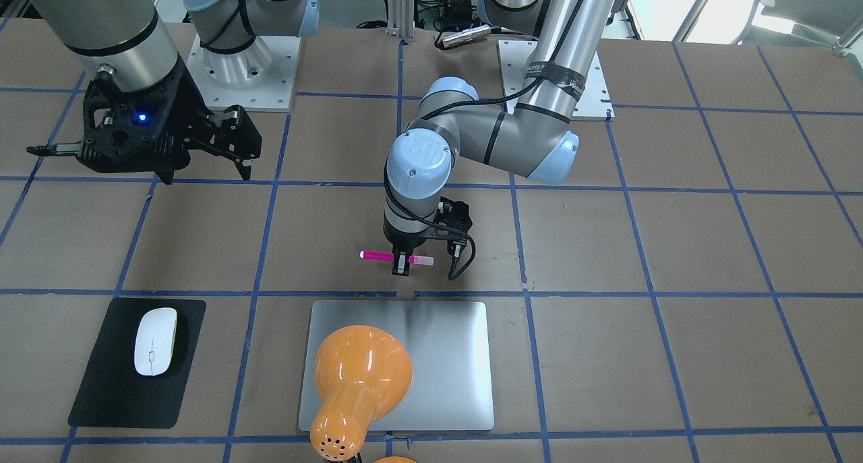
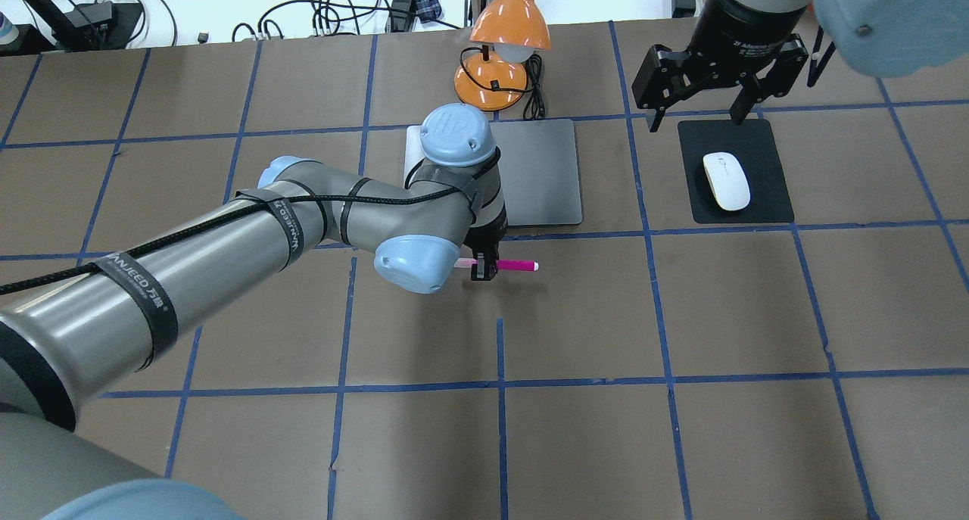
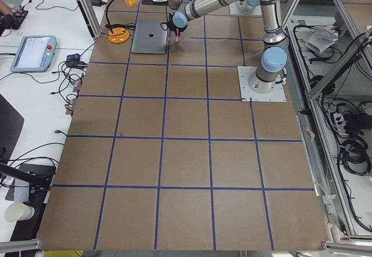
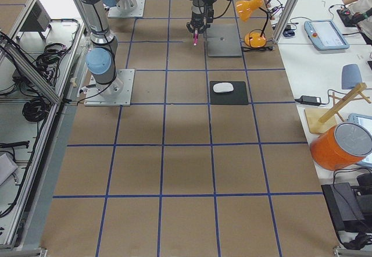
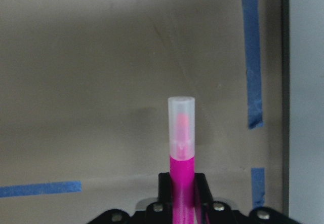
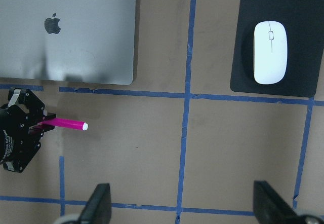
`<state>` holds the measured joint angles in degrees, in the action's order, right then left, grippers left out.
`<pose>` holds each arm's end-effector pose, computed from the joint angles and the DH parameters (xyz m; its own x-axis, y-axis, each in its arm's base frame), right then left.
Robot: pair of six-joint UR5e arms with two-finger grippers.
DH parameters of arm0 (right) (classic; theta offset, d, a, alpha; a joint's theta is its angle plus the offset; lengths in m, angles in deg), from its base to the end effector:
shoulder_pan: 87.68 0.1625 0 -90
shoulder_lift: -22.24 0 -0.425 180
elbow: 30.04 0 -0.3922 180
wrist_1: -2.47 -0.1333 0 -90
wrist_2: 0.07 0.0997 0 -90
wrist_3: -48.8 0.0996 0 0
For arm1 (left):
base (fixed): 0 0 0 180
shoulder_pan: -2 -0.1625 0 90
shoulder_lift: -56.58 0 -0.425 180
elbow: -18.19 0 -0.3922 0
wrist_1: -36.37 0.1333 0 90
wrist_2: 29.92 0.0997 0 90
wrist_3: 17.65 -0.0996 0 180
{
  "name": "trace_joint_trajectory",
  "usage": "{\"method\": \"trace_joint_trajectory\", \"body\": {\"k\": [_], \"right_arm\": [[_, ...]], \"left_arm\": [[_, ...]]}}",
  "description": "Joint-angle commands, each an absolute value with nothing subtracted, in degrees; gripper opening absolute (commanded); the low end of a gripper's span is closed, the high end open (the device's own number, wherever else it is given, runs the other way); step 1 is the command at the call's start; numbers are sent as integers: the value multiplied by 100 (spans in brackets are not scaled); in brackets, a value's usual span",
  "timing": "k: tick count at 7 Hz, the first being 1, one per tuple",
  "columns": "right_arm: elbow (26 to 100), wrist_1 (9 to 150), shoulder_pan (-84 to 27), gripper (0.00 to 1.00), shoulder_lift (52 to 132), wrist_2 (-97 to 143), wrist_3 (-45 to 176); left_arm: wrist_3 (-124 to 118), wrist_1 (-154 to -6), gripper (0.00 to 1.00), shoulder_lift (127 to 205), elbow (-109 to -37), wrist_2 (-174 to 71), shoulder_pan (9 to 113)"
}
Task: Place pen and mouse around notebook
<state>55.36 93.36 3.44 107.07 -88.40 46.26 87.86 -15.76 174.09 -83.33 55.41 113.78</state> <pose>0.1466 -0.5280 0.4829 -0.9975 -0.0640 -0.0289 -0.0638 0.9979 -0.0069 -0.3534 -0.5034 0.1912 -0.1098 -0.9931 -0.0413 -0.9916 0.1066 0.0730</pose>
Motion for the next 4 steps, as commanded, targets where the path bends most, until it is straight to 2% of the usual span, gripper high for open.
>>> {"method": "trace_joint_trajectory", "body": {"k": [1, 4], "right_arm": [[5609, 9353, 303, 100, 10679, -8857, 4617], [5706, 9344, 302, 100, 10731, -8840, 4652]], "left_arm": [[8677, -1549, 100, 17427, -8323, 5551, 11371], [6056, -1715, 100, 17094, -8297, 5568, 10969]]}}
